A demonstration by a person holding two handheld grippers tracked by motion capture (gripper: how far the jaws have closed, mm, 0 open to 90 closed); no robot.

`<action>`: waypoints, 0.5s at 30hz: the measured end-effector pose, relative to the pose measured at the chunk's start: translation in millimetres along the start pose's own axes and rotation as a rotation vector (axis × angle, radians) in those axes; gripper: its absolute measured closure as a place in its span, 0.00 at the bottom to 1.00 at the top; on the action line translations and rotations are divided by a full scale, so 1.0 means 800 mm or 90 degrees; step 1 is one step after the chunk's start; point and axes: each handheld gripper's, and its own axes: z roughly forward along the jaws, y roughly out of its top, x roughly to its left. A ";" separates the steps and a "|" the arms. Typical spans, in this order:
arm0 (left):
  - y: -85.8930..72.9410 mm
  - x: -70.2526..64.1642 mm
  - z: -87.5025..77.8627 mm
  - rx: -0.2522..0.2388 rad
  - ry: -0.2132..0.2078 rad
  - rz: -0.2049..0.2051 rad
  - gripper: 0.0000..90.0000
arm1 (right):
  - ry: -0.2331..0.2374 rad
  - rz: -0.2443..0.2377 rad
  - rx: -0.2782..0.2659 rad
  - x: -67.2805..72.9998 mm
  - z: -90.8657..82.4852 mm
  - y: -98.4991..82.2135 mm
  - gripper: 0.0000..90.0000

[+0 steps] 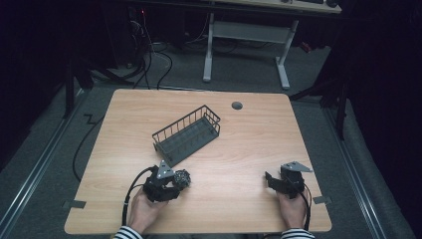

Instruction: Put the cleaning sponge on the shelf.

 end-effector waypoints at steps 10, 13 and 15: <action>0.016 -0.011 -0.020 -0.019 -0.028 0.023 0.58 | 0.001 0.000 0.000 0.000 0.000 0.000 0.37; 0.022 -0.014 -0.028 -0.031 -0.040 0.023 0.58 | 0.001 0.000 0.000 0.000 0.000 0.000 0.37; 0.028 -0.014 -0.035 -0.039 -0.048 0.024 0.58 | 0.001 0.000 0.000 0.000 0.000 0.000 0.37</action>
